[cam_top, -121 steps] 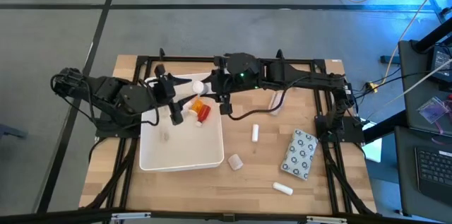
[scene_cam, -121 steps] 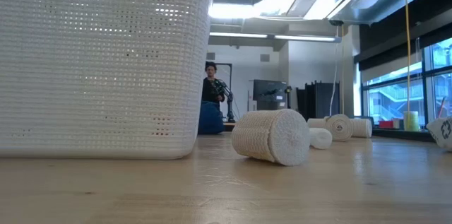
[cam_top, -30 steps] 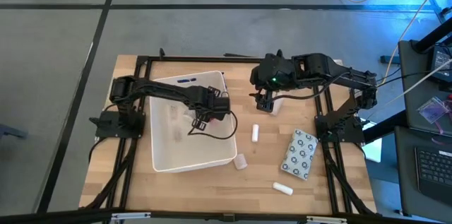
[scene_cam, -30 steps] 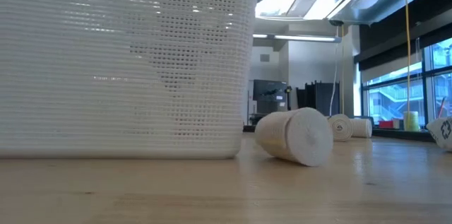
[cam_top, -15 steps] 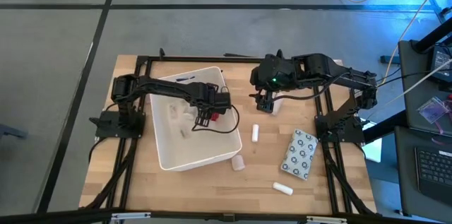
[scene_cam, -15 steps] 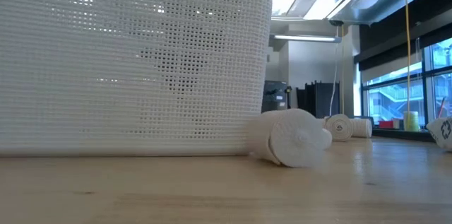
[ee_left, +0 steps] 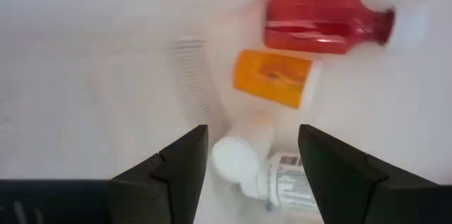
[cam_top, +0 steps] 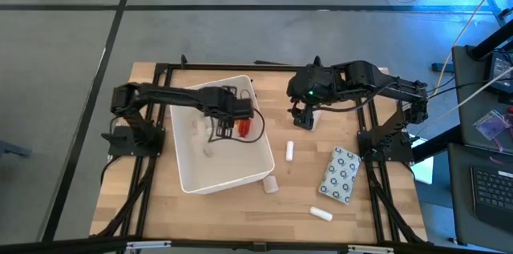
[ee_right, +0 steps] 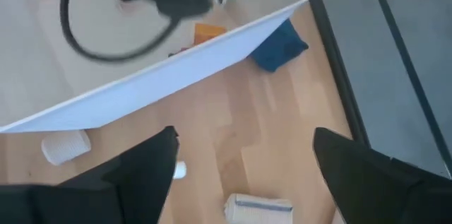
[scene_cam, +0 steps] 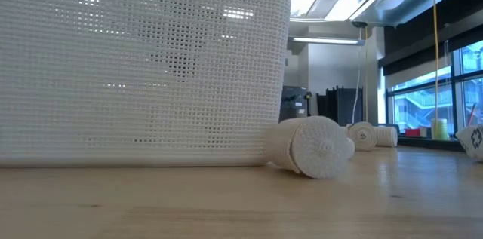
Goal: Pick & place medical supplies in basket/bin
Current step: Put the top light brown bandage into the white bin
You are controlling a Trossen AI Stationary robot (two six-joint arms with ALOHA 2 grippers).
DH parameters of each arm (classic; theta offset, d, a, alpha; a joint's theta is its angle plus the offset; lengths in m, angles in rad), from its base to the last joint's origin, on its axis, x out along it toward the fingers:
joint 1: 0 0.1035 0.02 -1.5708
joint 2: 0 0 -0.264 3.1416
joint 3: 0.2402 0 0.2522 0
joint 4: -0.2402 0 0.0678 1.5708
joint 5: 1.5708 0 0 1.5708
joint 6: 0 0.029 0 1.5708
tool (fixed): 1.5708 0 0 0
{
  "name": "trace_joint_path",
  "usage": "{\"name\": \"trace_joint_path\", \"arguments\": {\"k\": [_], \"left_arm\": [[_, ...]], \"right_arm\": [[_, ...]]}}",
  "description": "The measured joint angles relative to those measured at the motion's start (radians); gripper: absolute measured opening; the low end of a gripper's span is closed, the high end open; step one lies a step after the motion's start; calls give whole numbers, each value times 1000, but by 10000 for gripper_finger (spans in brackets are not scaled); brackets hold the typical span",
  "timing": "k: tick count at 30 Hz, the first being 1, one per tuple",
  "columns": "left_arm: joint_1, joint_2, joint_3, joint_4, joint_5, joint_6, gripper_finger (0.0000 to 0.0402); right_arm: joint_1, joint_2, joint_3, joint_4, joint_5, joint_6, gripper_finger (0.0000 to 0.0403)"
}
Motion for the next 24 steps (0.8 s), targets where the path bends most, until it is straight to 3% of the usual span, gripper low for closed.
{"name": "trace_joint_path", "arguments": {"k": [8,17,24], "left_arm": [[-3,-205,1,12,-11,-287,214],[-5,-397,2,95,-2,-559,214],[-48,-495,2,205,-16,-600,214]], "right_arm": [[7,0,-10,-6,-4,54,327],[0,-3,-168,-34,10,145,321],[-26,-90,-342,-13,-9,152,294]]}}
